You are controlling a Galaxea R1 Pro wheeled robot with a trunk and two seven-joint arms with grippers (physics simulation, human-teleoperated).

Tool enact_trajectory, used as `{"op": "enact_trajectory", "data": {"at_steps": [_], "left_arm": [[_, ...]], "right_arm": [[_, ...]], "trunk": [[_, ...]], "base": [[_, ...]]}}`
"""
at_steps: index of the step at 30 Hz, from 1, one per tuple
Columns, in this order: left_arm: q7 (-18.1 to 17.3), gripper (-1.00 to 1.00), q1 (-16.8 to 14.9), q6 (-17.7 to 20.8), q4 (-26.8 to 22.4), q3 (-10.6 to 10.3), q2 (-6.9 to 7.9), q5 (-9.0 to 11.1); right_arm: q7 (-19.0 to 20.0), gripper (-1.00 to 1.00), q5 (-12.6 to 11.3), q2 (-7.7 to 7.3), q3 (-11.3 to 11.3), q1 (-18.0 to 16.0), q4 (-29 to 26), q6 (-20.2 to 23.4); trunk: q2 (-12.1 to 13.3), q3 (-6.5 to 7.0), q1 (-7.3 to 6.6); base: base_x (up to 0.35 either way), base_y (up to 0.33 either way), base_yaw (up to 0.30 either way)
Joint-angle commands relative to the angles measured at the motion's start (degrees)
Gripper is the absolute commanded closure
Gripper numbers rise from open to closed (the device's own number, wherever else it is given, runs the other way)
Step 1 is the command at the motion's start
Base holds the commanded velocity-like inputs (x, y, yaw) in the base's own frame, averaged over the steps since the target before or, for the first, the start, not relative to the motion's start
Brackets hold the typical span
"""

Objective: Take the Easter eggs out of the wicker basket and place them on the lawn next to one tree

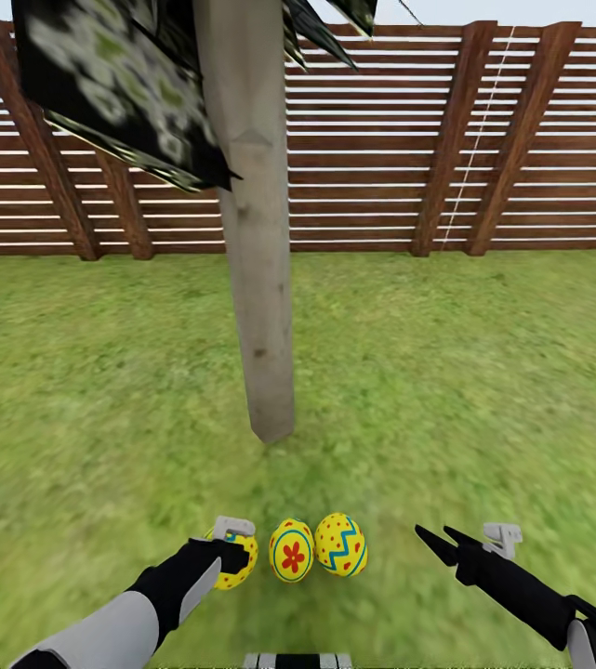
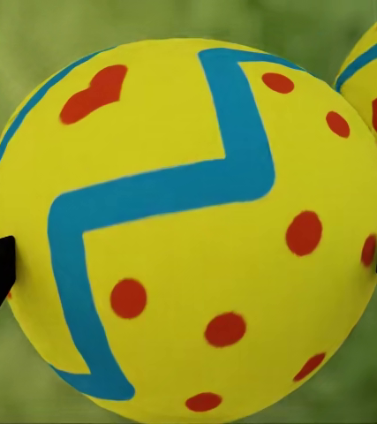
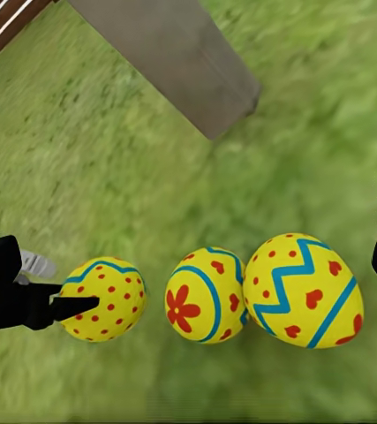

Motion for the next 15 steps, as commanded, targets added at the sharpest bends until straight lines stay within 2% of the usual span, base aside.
{"op": "enact_trajectory", "data": {"at_steps": [1,8,11,15], "left_arm": [[0.49,1.00,0.00,0.18,-0.12,-0.46,0.04,0.58],[0.52,1.00,0.21,-3.04,-0.14,-0.61,0.04,0.49],[0.60,1.00,0.30,-5.84,-0.10,-0.64,0.07,0.33],[0.78,1.00,0.39,-6.77,-0.07,-0.72,0.05,0.20]], "right_arm": [[0.10,-1.00,-0.31,0.00,-0.05,-0.03,0.00,0.39],[0.09,-1.00,-0.39,0.00,-0.05,-0.03,0.03,0.39],[0.10,-1.00,-0.38,0.00,-0.05,-0.03,0.08,0.39],[0.10,-1.00,-0.40,0.00,-0.14,-0.03,0.09,0.39]], "trunk": [[-0.03,-0.27,0.01],[-0.13,-1.82,0.19],[-0.17,-2.49,0.27],[-0.22,-3.38,0.37]], "base": [[0.000,0.000,0.000],[0.000,0.000,0.000],[0.000,0.000,0.000],[0.000,0.000,0.000]]}}
